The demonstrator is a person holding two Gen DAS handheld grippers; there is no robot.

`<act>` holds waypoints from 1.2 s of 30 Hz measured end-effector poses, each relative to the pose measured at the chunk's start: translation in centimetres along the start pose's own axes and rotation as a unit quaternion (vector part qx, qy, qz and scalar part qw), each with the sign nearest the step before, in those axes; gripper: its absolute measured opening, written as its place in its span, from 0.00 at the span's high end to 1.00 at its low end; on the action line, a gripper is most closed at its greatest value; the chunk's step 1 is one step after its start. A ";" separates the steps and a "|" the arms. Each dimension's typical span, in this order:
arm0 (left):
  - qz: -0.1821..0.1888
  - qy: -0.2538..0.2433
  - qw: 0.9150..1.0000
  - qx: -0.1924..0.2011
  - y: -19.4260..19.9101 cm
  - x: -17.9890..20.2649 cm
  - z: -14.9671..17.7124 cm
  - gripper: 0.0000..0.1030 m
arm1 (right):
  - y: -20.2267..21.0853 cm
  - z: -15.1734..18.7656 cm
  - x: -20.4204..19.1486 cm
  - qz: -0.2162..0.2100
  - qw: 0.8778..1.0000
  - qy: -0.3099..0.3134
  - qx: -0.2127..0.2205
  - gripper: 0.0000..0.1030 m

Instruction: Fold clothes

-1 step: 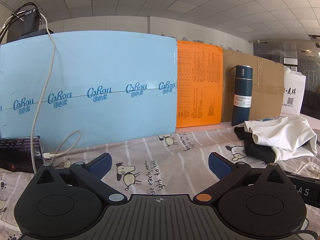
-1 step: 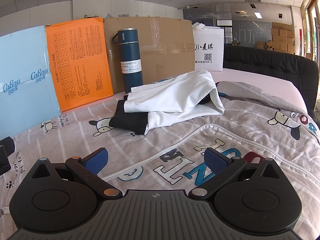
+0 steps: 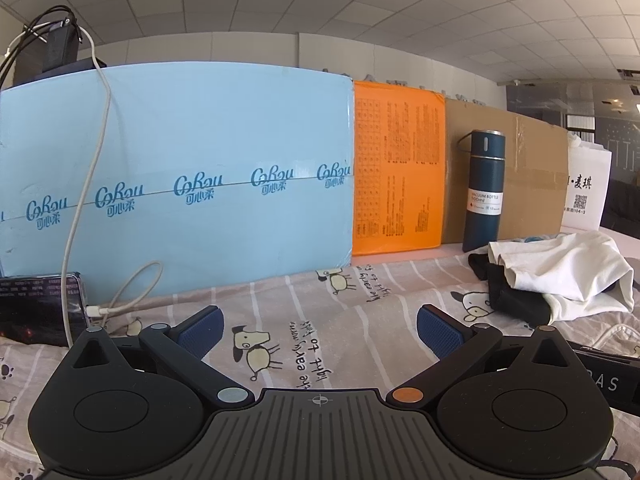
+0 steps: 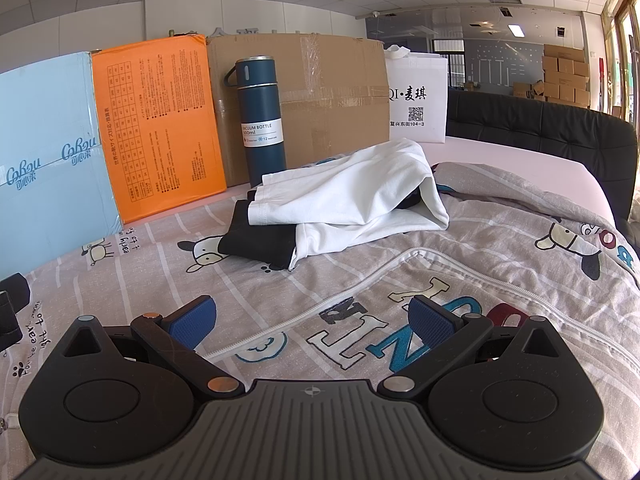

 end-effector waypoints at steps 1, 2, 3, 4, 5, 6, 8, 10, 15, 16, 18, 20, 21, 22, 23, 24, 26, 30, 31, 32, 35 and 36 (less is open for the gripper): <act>0.000 -0.001 1.000 0.000 0.0 0.0 0.0 0.00 | 0.0 0.0 0.0 0.000 1.000 0.001 0.001 0.00; 0.000 0.000 1.000 -0.001 0.0 0.1 0.0 0.00 | 0.0 0.0 0.0 0.000 1.000 0.000 0.001 0.00; 0.000 0.000 1.000 -0.001 0.0 0.1 0.0 0.00 | 0.0 0.0 0.0 0.000 1.000 0.000 0.000 0.00; -0.001 -0.001 1.000 -0.002 -0.2 0.4 0.0 0.00 | 0.0 0.0 0.0 0.000 1.000 0.000 0.000 0.00; -0.001 -0.002 1.000 -0.002 -0.5 0.7 -0.1 0.00 | 0.0 0.0 0.0 0.000 1.000 0.000 0.000 0.00; 0.000 -0.001 1.000 -0.002 -0.3 0.7 -0.1 0.00 | 0.0 0.0 0.1 0.000 1.000 0.000 0.000 0.00; 0.000 0.001 1.000 -0.003 -0.2 0.6 -0.2 0.00 | 0.0 0.0 0.1 0.000 1.000 0.000 0.000 0.00; 0.000 0.002 1.000 -0.003 -0.3 0.6 -0.2 0.00 | 0.0 0.0 0.1 -0.001 1.000 -0.001 0.000 0.00; 0.005 0.003 1.000 -0.003 -0.2 0.2 0.1 0.00 | -0.2 -0.1 0.1 -0.007 1.000 -0.004 -0.004 0.00; 0.005 0.004 1.000 -0.003 -0.1 0.2 0.1 0.00 | -0.2 -0.1 0.1 -0.007 1.000 -0.005 -0.005 0.00; 0.006 0.005 1.000 -0.003 -0.1 0.1 0.1 0.00 | -0.1 -0.1 0.1 -0.008 1.000 -0.006 -0.005 0.00; 0.006 0.004 1.000 -0.004 -0.2 0.2 0.1 0.00 | -0.1 0.0 0.1 -0.010 1.000 -0.006 -0.005 0.00; 0.006 0.004 1.000 -0.004 -0.2 0.2 0.1 0.00 | -0.1 0.0 0.1 -0.010 1.000 -0.007 -0.005 0.00; 0.005 0.004 1.000 -0.005 -0.2 0.2 0.1 0.00 | -0.1 0.0 0.1 -0.011 1.000 -0.008 -0.006 0.00; 0.005 0.003 1.000 -0.005 -0.2 0.3 0.1 0.00 | -0.1 0.0 0.1 -0.012 1.000 -0.008 -0.006 0.00; 0.005 0.002 1.000 -0.005 -0.2 0.3 0.1 0.00 | -0.1 0.0 0.2 -0.013 1.000 -0.009 -0.006 0.00; 0.005 0.003 1.000 -0.008 -0.2 0.4 0.1 0.00 | 0.0 0.0 0.2 -0.015 1.000 -0.011 -0.006 0.00; 0.012 0.018 1.000 -0.017 0.0 0.1 -0.4 0.00 | 0.2 -0.1 0.4 -0.022 1.000 -0.021 -0.003 0.00; 0.013 0.023 0.999 -0.018 0.1 0.1 -0.5 0.00 | 0.2 -0.2 0.5 -0.024 0.999 -0.025 -0.002 0.00; 0.013 0.027 0.999 -0.019 0.3 0.1 -0.6 0.00 | 0.3 -0.2 0.6 -0.026 0.999 -0.029 -0.001 0.00; 0.015 0.036 0.999 -0.020 0.7 0.0 -0.8 0.00 | 0.5 -0.3 1.0 -0.034 0.998 -0.046 0.005 0.00; 0.014 0.035 0.999 -0.018 0.9 0.1 -1.0 0.00 | 0.6 -0.4 1.1 -0.038 0.998 -0.052 0.007 0.00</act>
Point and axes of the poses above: each gripper's, at about its wrist camera, not at the fingertips, and y roughly against the way its jaws point, x to its right, z to its underside, the point moved 3 cm from there along -y, roughly the way its jaws point, and after that the axes turned 7 degrees about z, right-handed, at the moved point
